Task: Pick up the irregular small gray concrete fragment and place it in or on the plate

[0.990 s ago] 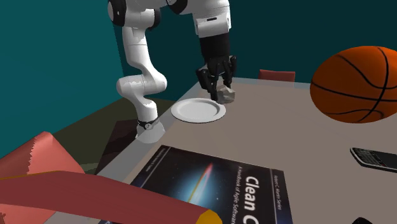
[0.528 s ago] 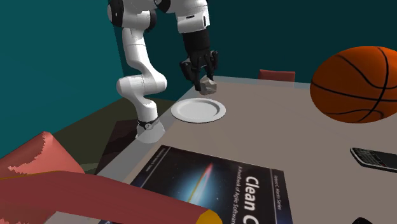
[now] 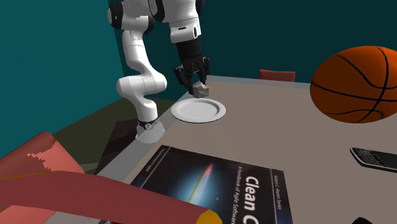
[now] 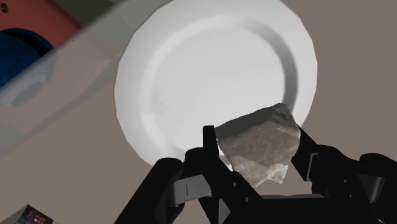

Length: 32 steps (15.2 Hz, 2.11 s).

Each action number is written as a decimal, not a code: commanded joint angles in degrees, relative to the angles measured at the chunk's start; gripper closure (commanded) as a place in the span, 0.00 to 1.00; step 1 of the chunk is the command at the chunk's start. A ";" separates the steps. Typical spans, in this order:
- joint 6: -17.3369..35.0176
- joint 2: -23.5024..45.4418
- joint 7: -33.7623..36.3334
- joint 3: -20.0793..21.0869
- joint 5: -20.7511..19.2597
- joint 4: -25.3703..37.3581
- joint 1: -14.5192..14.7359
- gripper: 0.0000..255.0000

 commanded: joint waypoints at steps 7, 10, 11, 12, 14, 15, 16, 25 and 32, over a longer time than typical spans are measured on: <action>5.91 -0.31 -1.02 0.64 0.80 -6.26 0.28 1.00; 6.97 -0.24 -1.21 0.76 0.95 -7.27 0.33 1.00; 6.97 -0.24 -1.21 0.76 0.95 -7.27 0.33 1.00; 6.97 -0.24 -1.21 0.76 0.95 -7.27 0.33 1.00; 6.97 -0.23 -1.21 0.76 0.95 -7.27 0.33 1.00; 6.97 -0.23 -1.21 0.76 0.95 -7.27 0.33 1.00; 6.97 -0.23 -1.21 0.76 0.95 -7.27 0.33 1.00; 1.14 -0.82 -0.96 -0.48 -0.03 -2.13 -0.15 0.00; -0.36 -0.84 -0.89 -0.79 -0.26 -0.68 -0.26 0.00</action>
